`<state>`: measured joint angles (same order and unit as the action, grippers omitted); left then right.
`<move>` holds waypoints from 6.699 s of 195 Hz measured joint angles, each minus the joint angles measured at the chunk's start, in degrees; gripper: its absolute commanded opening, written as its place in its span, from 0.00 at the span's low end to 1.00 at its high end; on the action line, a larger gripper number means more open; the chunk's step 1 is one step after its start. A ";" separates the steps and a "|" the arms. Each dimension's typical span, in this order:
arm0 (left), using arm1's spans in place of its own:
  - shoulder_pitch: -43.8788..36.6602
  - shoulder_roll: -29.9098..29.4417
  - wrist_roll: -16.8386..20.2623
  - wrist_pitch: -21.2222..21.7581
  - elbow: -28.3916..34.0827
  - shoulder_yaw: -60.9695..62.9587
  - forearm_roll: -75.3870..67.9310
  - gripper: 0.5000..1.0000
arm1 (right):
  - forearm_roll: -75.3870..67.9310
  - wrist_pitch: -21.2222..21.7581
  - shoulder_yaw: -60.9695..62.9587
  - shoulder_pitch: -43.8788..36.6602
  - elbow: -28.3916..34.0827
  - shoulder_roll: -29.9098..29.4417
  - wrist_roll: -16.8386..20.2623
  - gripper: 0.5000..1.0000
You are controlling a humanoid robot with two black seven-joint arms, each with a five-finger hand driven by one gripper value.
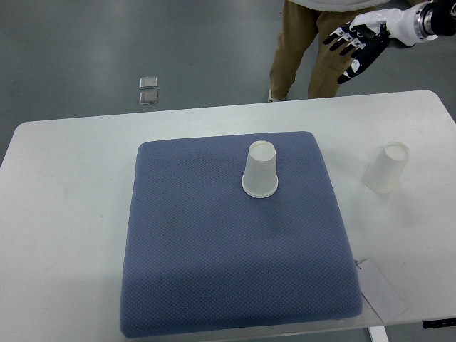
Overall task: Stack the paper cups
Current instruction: 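Move the right hand above the standing white paper cup, then lower the right hand and close its fingers around the white cup, then lift the grasped cup up and away from the table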
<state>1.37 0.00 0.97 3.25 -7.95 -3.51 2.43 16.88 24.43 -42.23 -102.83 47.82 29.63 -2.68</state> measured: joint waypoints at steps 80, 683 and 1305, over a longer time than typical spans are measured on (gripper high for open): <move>0.05 0.00 0.00 0.00 -0.05 0.00 0.01 1.00 | 14.49 10.42 -19.25 -28.87 20.88 -9.57 1.61 0.83; -0.01 0.00 0.00 0.00 0.04 -0.01 0.01 1.00 | 1.88 -31.35 -31.53 8.68 14.70 -12.25 10.59 0.72; 0.03 0.00 0.00 0.00 0.03 -0.01 0.02 1.00 | 3.18 -4.35 -32.73 -42.22 28.28 -7.21 10.50 0.27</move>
<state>1.40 0.00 0.97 3.25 -7.92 -3.52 2.45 20.06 20.07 -74.96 -145.05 76.10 22.43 7.82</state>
